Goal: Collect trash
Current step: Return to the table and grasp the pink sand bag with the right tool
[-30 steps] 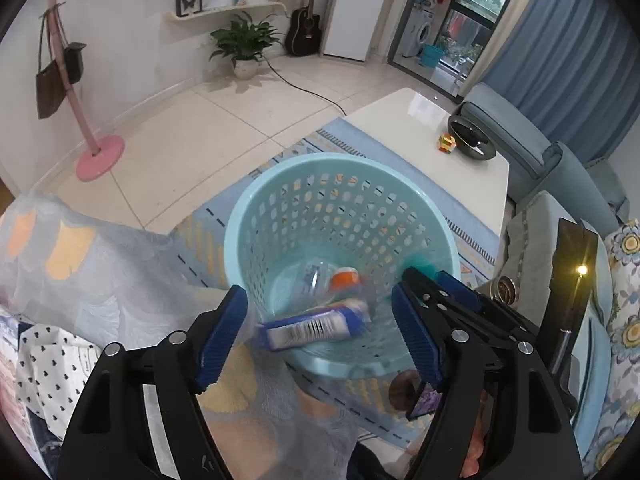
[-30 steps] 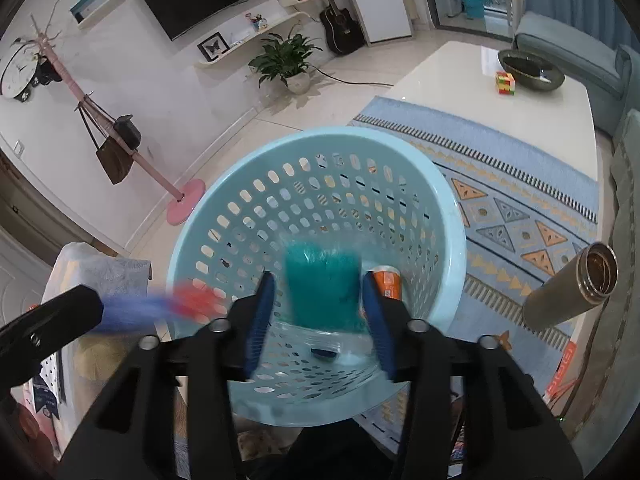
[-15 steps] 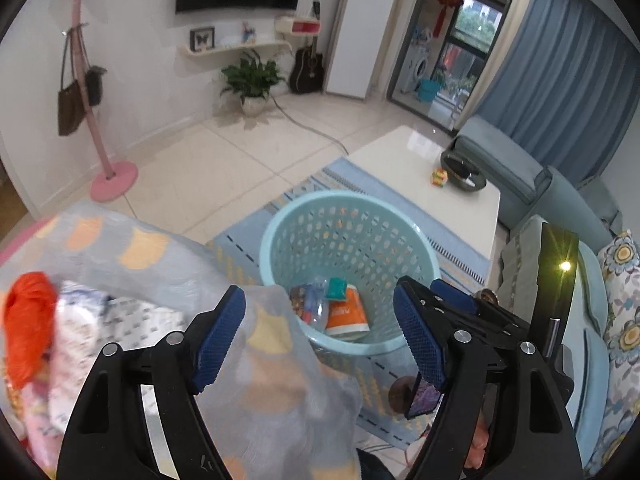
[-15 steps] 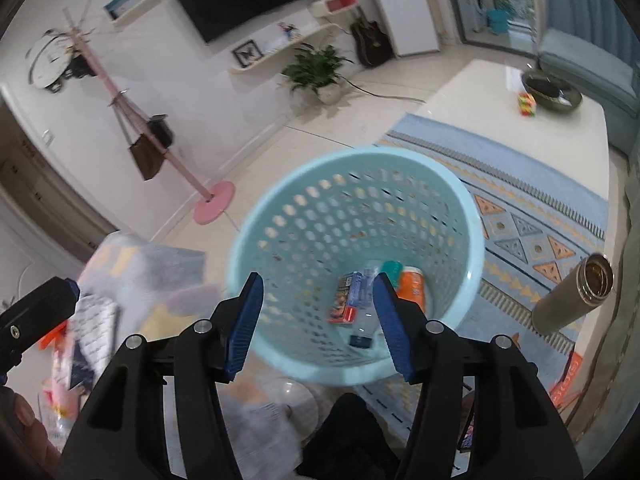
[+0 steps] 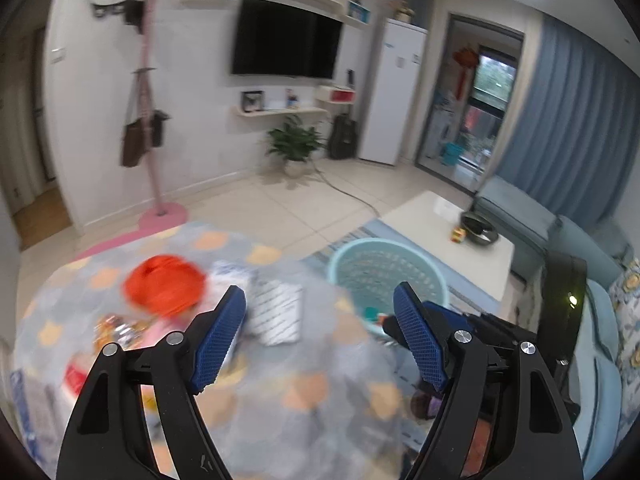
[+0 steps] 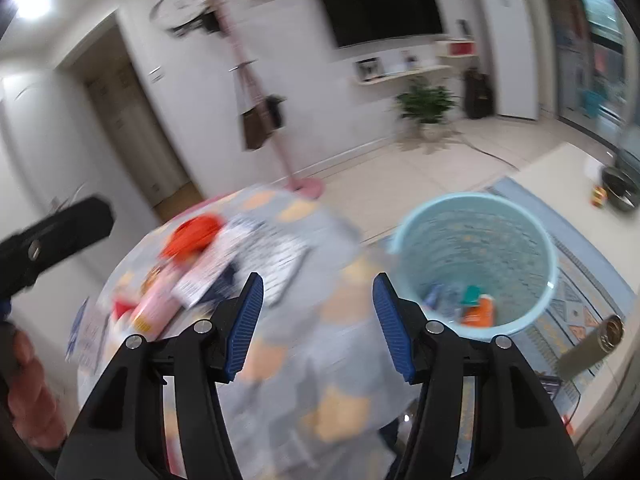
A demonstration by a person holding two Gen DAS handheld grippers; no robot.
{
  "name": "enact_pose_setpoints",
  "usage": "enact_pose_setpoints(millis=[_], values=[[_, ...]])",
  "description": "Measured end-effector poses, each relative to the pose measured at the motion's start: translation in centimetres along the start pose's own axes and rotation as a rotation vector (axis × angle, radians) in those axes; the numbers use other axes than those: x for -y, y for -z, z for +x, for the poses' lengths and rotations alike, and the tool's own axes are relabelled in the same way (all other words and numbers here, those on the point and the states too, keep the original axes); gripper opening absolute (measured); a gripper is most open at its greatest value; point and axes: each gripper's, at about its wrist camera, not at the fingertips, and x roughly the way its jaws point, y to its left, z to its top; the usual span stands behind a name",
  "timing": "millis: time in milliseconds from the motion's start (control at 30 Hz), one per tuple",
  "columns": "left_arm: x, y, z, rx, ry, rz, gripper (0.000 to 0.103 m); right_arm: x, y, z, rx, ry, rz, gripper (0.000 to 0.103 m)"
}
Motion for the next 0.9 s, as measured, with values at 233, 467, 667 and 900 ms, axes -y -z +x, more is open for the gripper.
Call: enact_pose_setpoints(millis=[233,467,667,900], values=[[-5.1,4.7,-3.5,-0.013,-0.166,-0.098,0.075,-7.2,4.7,0.0,-0.089,-0.15,-0.182,0.054],[-11.4,8.8,-5.0,-0.06,-0.268,-0.256,0.075,-12.5,11.0,1.0,-0.219,-0.248,-0.322,0.054],[-15.6,11.2,-6.1,-0.066,-0.32,-0.369,0.075,-14.8,14.4,1.8,-0.312,-0.287,-0.361,0.054],[-17.4,12.9,-5.7,-0.093,-0.324,-0.444,0.075,-16.4,16.6,2.1,-0.328,-0.234,-0.459,0.052]])
